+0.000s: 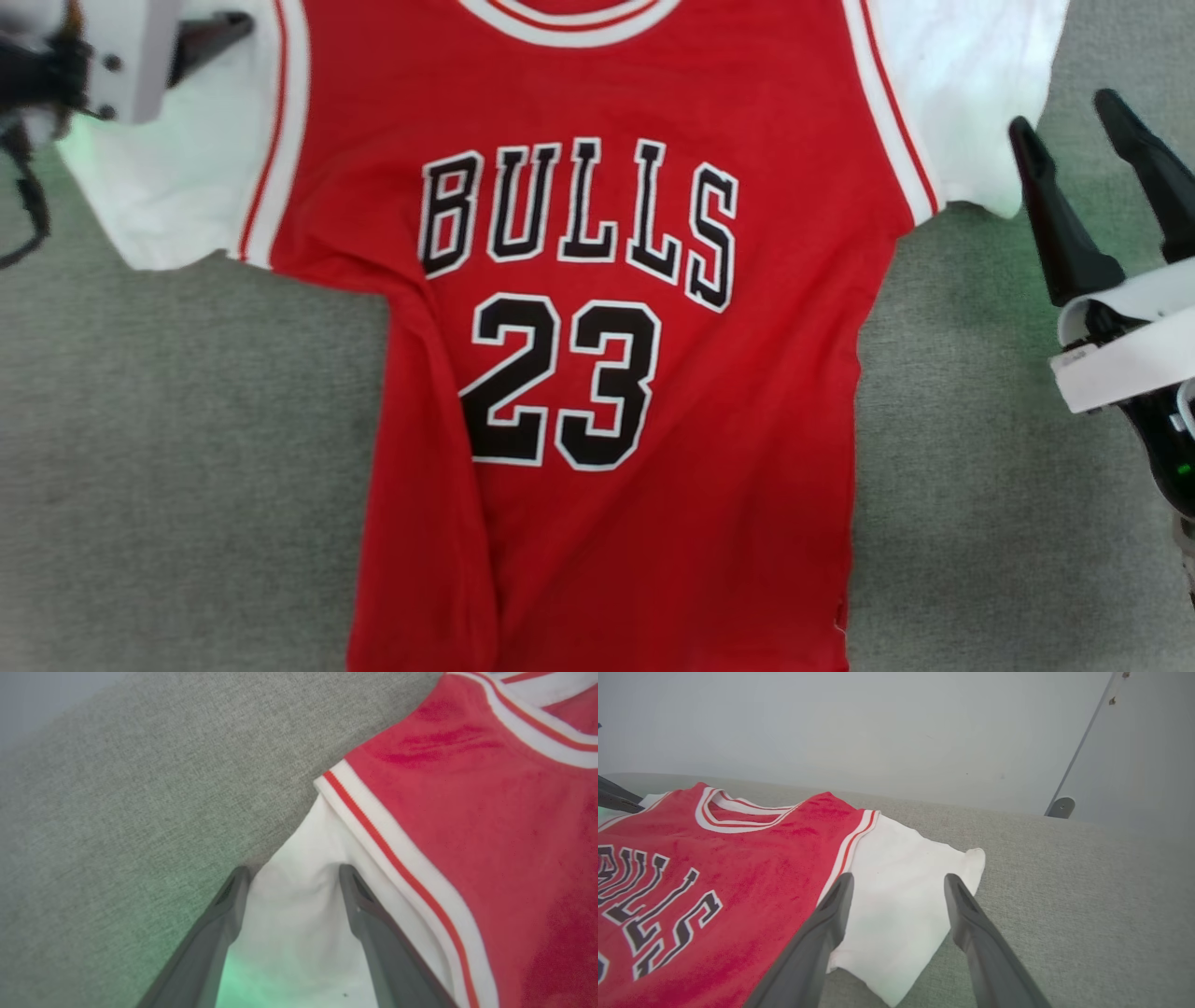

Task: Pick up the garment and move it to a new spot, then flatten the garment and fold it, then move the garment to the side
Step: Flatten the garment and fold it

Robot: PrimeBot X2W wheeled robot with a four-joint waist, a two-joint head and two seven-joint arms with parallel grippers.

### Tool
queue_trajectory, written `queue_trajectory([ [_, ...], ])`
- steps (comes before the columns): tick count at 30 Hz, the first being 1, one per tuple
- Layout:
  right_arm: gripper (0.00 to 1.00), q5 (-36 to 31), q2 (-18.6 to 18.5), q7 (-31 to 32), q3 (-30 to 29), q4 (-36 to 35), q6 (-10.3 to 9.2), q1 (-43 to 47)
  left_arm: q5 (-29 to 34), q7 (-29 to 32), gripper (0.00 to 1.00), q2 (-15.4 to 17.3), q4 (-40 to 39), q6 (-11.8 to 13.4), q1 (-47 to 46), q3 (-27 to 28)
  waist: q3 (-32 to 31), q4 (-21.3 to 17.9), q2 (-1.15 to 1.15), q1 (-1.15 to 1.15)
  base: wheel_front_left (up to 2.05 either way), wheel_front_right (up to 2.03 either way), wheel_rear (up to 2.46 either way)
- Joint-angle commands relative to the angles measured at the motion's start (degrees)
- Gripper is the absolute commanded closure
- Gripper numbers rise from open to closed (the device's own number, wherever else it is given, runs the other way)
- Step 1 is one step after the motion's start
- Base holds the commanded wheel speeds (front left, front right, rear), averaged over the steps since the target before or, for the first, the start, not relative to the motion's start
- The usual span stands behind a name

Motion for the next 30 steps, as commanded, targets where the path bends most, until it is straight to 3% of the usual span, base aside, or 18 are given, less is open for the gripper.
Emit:
queue_trajectory([
  [1,0.0,-0.43,0.39,0.4,-0.81,-0.61,-0.05,0.88,-0.42,1.43,0.0,-0.19,0.16,0.02,1.91,-1.22,1.37,-1.34,0.0,0.0,0.0,0.0,0.0],
  [3,0.0,-0.95,0.56,1.35,-1.74,-1.64,-0.06,1.36,-2.05,3.25,0.0,-0.14,-0.15,0.01,2.37,-1.49,1.41,-1.12,0.0,0.0,0.0,0.0,0.0],
  [4,0.0,-0.94,0.54,1.97,-2.09,-2.05,-0.05,1.29,-2.45,3.55,0.43,-0.32,-0.46,0.01,2.48,-1.59,1.44,-0.9,0.0,0.0,0.0,0.0,0.0],
  [5,0.0,-0.74,0.45,2.69,-2.35,-2.45,-0.05,0.92,-2.69,3.3,0.79,-0.44,-0.79,0.01,2.51,-1.65,1.48,-0.65,0.0,0.0,0.0,0.0,0.0],
  [6,0.0,-0.91,-0.18,3.54,-2.35,-2.9,-0.05,0.14,-2.96,3.21,1.0,-0.56,-0.95,0.01,2.58,-1.68,1.57,-0.35,0.0,0.0,0.0,0.0,0.0],
  [11,0.0,0.15,-4.64,12.58,1.71,-2.14,-0.06,-7.17,-3.3,1.87,1.0,-1.53,-2.06,0.0,2.3,-1.69,2.28,1.34,0.0,0.0,0.0,0.0,0.0],
  [17,0.0,1.11,-13.43,26.29,14.1,6.13,-0.06,-23.73,-2.42,0.21,1.0,-4.39,-3.71,-0.09,0.99,-1.73,3.79,4.33,0.0,0.0,0.0,0.0,0.0],
  [24,0.0,7.73,-17.35,32.57,27.08,18.42,-0.06,-39.99,-1.28,-1.07,1.0,-6.45,-5.52,-0.13,-0.1,-1.72,5.2,7.09,0.0,0.0,0.0,0.0,0.0],
  [30,0.0,16.48,-18.67,40.01,39.07,25.15,0.02,-44.21,-1.28,-1.91,1.0,-6.51,-5.78,-0.12,-0.35,-1.77,5.41,7.87,0.0,0.0,0.0,0.0,0.0],
])
